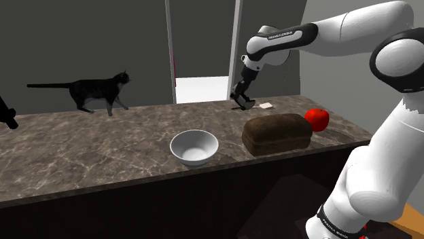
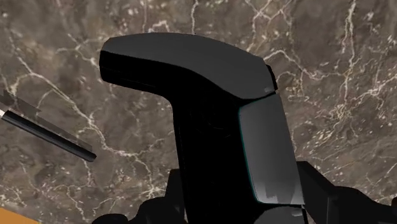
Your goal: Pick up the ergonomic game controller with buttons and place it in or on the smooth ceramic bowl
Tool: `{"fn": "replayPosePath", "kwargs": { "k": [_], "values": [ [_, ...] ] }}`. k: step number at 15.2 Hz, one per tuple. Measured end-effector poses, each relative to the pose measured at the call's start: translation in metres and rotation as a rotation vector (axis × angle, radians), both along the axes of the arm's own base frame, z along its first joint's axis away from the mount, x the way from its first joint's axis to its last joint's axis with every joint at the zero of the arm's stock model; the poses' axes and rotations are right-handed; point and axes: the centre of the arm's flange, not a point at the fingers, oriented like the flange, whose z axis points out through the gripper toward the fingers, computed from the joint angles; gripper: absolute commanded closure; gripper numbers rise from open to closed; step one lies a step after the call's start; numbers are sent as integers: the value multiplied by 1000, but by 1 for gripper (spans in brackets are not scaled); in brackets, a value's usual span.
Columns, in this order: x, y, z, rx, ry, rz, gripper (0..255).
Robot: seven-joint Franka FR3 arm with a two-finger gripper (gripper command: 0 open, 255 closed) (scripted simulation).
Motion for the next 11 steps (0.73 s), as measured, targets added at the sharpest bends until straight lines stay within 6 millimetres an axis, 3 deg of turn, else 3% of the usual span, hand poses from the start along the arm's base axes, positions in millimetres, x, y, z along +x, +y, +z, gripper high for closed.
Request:
{"fn": "replayPosePath", "kwargs": {
  "k": [11],
  "values": [
    [-19,146,4,-1,0,1,255]
  ]
}}
